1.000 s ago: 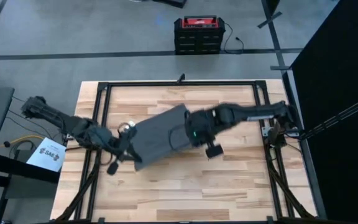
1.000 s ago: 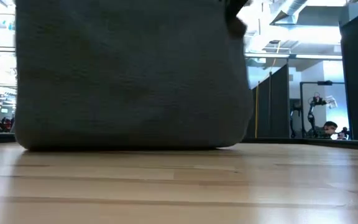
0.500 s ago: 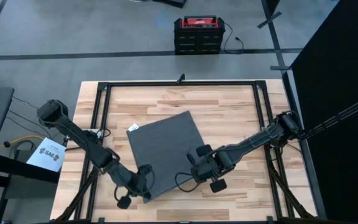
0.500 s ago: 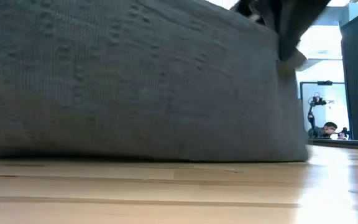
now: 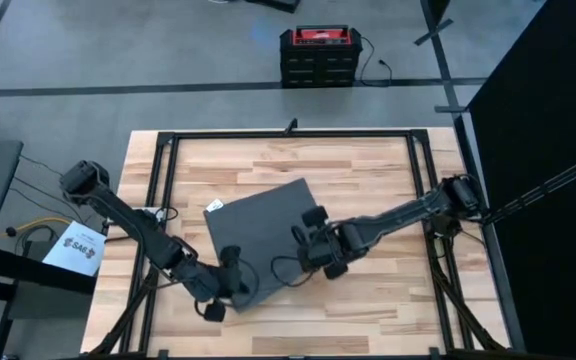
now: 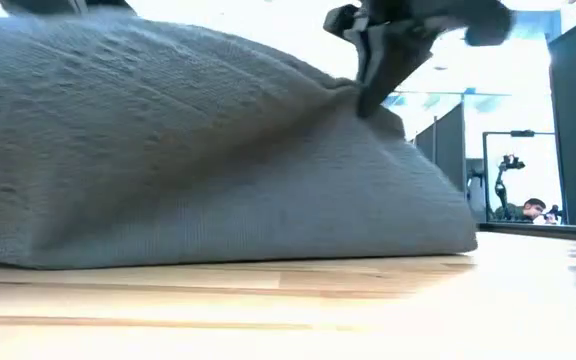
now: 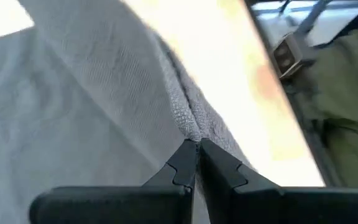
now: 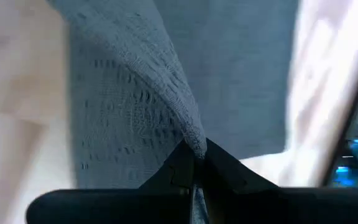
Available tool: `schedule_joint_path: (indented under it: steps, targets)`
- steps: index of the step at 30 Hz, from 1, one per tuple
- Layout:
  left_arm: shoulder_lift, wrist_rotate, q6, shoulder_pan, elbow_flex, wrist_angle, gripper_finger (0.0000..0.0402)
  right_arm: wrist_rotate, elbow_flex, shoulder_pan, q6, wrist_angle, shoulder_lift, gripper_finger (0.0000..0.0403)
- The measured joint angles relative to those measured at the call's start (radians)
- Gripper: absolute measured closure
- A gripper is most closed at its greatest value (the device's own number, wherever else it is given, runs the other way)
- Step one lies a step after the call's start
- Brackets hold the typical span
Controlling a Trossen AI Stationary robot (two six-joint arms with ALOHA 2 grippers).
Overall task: Roll towel
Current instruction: Fold the gray towel
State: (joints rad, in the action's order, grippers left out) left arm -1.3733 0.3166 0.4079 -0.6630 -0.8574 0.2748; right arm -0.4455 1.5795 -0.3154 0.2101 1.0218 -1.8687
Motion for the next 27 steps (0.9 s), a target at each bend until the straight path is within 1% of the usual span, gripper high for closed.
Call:
schedule_joint_path:
  steps: [3, 6, 9, 11, 16, 19, 21, 22, 24, 27]
  targets:
    - [0.019, 0.001, 0.032, 0.020, 0.000, 0.060, 0.0398, -0.003, 0.000, 0.062, 0.067, -0.053, 0.000, 0.0398]
    - [0.029, 0.008, 0.109, 0.041, 0.000, 0.168, 0.0398, -0.008, 0.000, 0.120, 0.119, -0.088, 0.000, 0.0398]
    - [0.051, 0.065, 0.229, 0.061, 0.000, 0.294, 0.0398, -0.006, 0.000, 0.168, 0.140, -0.090, 0.000, 0.0398]
    - [0.066, 0.090, 0.281, 0.065, 0.000, 0.361, 0.0398, 0.010, 0.000, 0.198, 0.144, -0.090, 0.000, 0.0398]
    - [0.134, 0.116, 0.277, 0.065, 0.000, 0.363, 0.0398, 0.055, -0.064, 0.256, 0.210, -0.174, -0.002, 0.0398]
    - [0.165, 0.164, 0.273, 0.088, 0.000, 0.380, 0.0398, 0.069, -0.116, 0.283, 0.254, -0.266, -0.002, 0.0398]
    - [0.178, 0.223, 0.281, 0.115, 0.000, 0.423, 0.0398, 0.085, -0.141, 0.299, 0.274, -0.332, -0.002, 0.0398]
    - [0.179, 0.236, 0.285, 0.134, 0.000, 0.437, 0.0398, 0.087, -0.146, 0.306, 0.284, -0.354, -0.002, 0.0398]
    - [0.177, 0.236, 0.286, 0.176, 0.002, 0.464, 0.0398, 0.099, -0.146, 0.322, 0.308, -0.397, -0.002, 0.0398]
    - [0.177, 0.229, 0.289, 0.228, 0.010, 0.488, 0.0398, 0.145, -0.145, 0.351, 0.330, -0.468, -0.002, 0.0398]
